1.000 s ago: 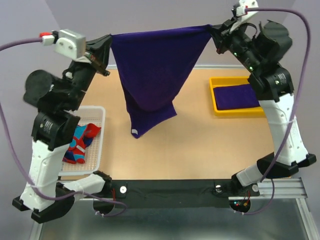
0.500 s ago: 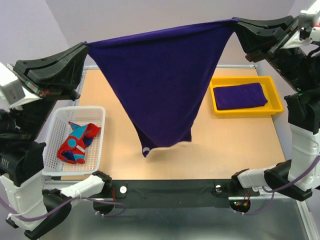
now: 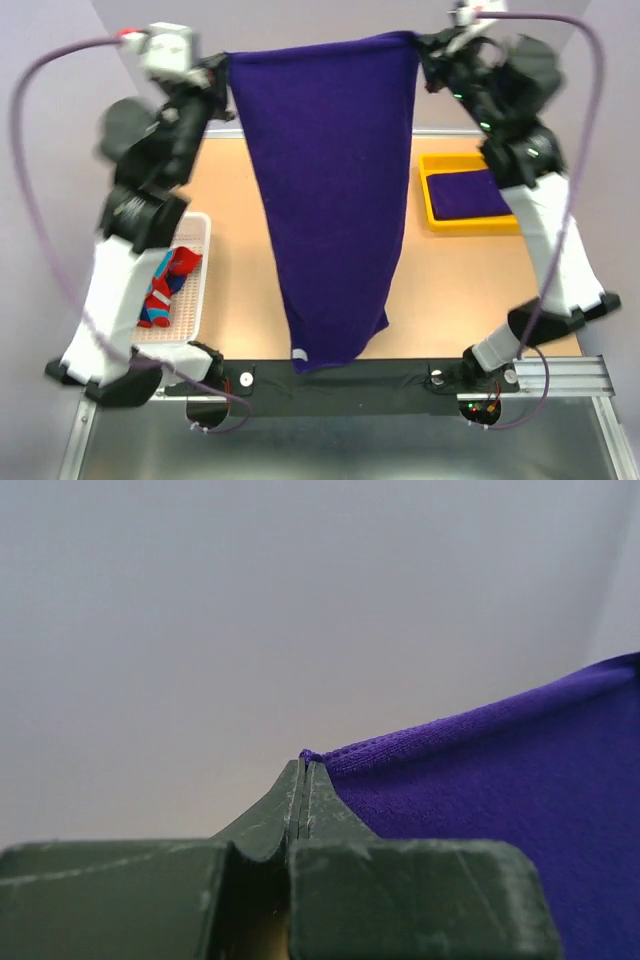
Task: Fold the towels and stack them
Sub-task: Flatten out the crumpled towel
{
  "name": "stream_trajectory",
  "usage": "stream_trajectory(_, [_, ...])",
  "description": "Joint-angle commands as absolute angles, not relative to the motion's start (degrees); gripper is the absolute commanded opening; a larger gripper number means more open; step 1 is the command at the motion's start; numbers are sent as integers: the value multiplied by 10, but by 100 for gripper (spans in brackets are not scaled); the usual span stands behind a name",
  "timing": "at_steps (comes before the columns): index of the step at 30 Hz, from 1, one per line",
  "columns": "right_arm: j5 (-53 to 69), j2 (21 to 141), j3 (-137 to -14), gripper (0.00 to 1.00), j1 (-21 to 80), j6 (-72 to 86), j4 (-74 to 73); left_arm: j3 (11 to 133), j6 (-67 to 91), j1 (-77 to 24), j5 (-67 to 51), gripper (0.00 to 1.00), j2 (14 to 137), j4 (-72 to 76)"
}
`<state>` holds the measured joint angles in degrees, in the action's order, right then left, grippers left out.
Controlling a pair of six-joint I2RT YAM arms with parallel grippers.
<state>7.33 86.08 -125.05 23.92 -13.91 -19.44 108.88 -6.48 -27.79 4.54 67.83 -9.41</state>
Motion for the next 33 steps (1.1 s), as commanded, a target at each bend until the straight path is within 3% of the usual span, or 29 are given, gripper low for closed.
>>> stream_trajectory(1, [-69,939,-1201,4,225,-197,-171,1029,-84,-245,176,0,782,-34])
stream_trajectory(9, [-30,1128,-1225,4,201,-192,-84,1126,-37,-157,187,0,1053,-15])
stream_trajectory(14, [-3,1204,-1262,4,200,-196,-47,1191,-33,-139,185,0,1128,-19])
stream_trajectory(23, [42,1254,-1250,4,200,-193,12,1145,-24,-121,158,0,1123,-3])
stream_trajectory(33, [41,1173,-1069,3,200,-210,21,1010,20,-121,98,0,1050,-8])
